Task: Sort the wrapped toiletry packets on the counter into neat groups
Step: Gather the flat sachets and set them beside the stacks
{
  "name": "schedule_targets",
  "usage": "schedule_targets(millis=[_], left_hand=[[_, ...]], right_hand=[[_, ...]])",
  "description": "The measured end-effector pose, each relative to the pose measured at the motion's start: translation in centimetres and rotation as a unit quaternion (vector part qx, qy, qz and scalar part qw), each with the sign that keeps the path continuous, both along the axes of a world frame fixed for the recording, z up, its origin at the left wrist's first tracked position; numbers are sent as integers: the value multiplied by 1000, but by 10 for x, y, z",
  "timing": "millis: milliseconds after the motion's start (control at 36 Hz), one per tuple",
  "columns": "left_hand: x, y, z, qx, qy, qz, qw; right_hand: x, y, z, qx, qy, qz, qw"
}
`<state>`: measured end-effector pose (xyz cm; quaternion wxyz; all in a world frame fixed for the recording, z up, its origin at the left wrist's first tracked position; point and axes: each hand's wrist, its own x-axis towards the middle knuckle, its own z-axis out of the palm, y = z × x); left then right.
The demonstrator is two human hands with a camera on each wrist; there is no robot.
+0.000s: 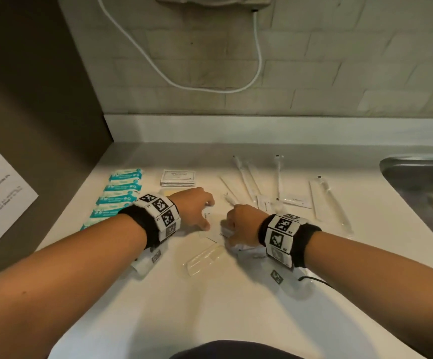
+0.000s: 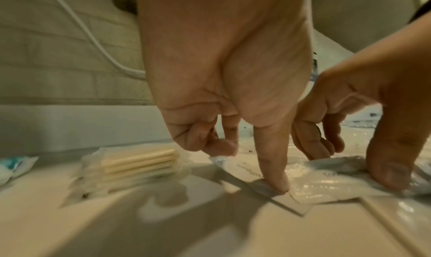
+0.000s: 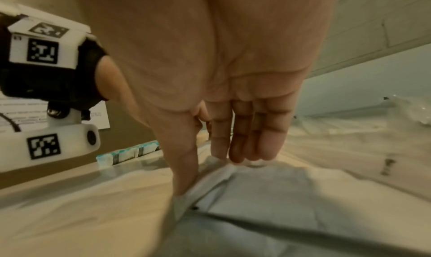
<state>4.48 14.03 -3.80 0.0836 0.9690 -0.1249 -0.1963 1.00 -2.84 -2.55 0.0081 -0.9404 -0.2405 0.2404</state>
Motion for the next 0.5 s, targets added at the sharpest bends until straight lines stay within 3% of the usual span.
schedule_targets(millis=[111,306,500], left_hand=[[1,0,-2,-57,-14,24,998],[1,3,14,-187,-40,60,980],[-2,-2,41,-308,-79,51,947]], right_hand=[[5,-5,0,71,18,-54,996],[19,-30,17,158,0,-72,985],[2,-67,23,70,106,-21,992]])
